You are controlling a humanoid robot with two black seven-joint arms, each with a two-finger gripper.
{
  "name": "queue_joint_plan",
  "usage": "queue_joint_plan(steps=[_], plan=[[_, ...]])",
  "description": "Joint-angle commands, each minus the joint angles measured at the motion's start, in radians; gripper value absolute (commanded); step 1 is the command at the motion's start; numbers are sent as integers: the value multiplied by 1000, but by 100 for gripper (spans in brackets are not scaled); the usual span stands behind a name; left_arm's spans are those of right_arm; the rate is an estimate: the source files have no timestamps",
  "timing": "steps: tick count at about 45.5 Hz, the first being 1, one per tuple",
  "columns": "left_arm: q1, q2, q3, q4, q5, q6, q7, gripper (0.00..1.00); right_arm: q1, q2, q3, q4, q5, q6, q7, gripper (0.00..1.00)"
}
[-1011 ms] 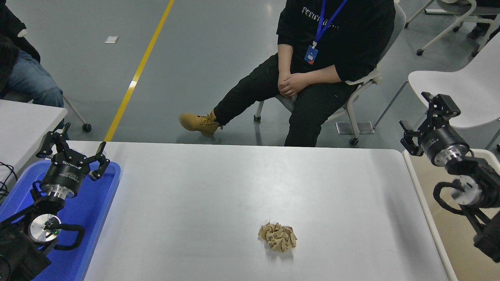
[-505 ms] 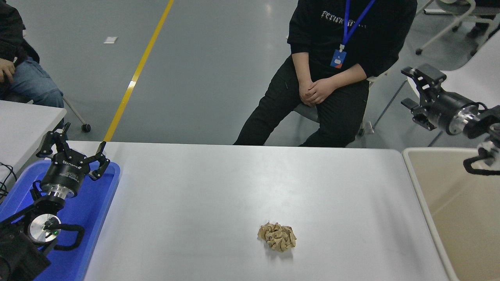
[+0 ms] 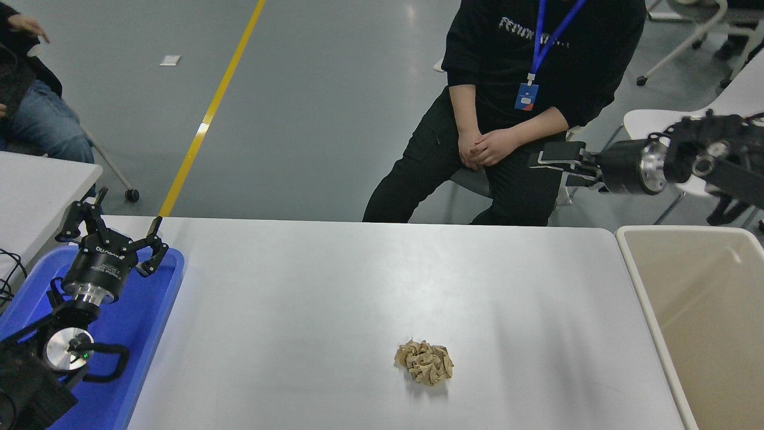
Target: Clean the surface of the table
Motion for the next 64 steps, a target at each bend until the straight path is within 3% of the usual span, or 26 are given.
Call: queue_joint_plan(steps=[1,14,22,37,64], plan=[[0,0,1,0,0,0,0,100,90,150,-126,59,-178,38,11,99],[0,0,1,0,0,0,0,100,107,343,-264,89,-274,39,19,99],[0,0,0,0,0,0,0,100,124,395,-291,226,-275,53,25,99],[0,0,0,0,0,0,0,100,72,521,-296,201,-278,64,28,99],[0,-1,0,0,0,0,0,100,-129,521,-296,0,-317,50,28,99]])
